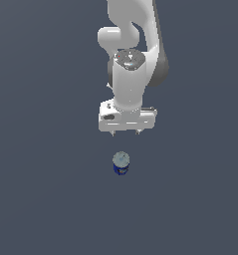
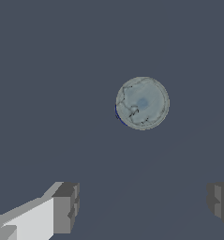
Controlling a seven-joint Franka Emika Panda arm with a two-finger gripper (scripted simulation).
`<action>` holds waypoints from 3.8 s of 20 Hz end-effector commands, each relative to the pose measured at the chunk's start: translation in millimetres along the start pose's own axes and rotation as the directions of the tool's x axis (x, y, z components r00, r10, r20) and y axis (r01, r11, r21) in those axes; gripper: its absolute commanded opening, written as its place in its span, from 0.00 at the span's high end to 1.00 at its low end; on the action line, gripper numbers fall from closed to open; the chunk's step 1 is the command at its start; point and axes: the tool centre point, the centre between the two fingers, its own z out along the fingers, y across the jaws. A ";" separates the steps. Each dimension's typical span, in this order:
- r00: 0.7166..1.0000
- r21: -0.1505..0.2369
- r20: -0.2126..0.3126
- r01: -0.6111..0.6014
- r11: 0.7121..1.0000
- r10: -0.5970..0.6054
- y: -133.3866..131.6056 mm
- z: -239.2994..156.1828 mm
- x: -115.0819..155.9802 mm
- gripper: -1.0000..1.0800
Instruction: Pick up the object and move it to a goal position.
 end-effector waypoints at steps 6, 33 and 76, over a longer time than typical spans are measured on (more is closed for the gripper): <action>1.000 0.002 0.002 0.002 1.000 -0.002 -8.9 -0.2 -0.4 0.04; 0.972 0.000 0.005 -0.235 0.972 0.235 6.5 42.5 49.0 0.04; 0.940 -0.008 0.004 -0.341 0.940 0.341 21.4 116.2 68.1 1.00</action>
